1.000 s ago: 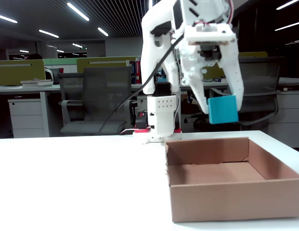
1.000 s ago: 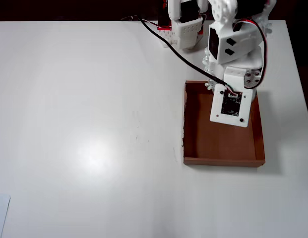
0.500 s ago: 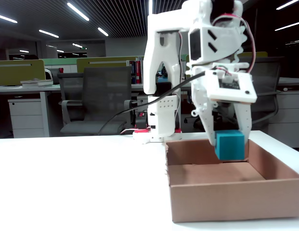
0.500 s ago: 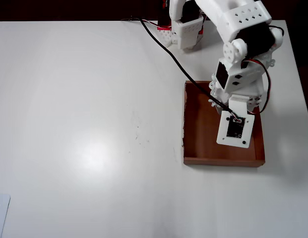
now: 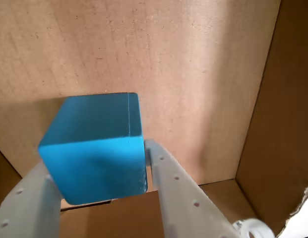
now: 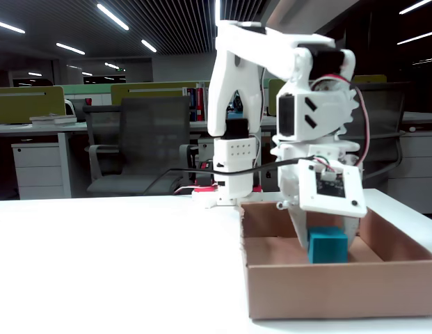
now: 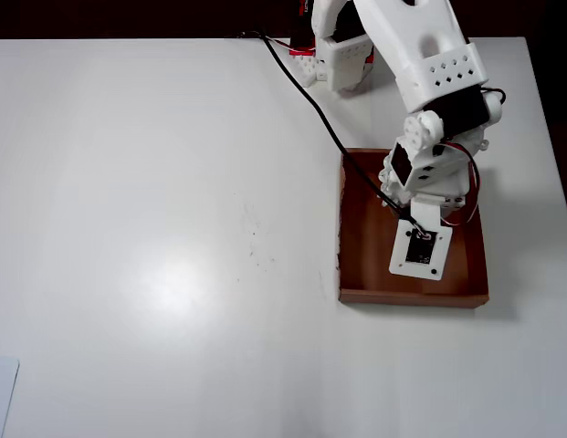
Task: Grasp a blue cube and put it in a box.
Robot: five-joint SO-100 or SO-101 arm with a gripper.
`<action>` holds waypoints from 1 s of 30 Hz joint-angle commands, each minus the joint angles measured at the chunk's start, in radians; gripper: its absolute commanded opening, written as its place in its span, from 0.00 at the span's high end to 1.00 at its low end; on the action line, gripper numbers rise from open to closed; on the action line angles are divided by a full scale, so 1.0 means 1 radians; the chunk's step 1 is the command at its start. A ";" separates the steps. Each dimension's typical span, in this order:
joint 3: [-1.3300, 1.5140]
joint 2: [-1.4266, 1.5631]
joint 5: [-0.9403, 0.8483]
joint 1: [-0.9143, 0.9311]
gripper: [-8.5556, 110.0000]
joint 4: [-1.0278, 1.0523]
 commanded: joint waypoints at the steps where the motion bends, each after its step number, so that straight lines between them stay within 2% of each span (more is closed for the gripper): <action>1: 0.006 0.002 0.006 -0.002 0.81 -0.029; 18: 0.002 0.170 0.008 0.026 0.69 0.055; 24: 0.005 0.304 0.008 0.029 0.69 0.120; 30: 0.029 0.483 0.000 0.066 0.73 0.179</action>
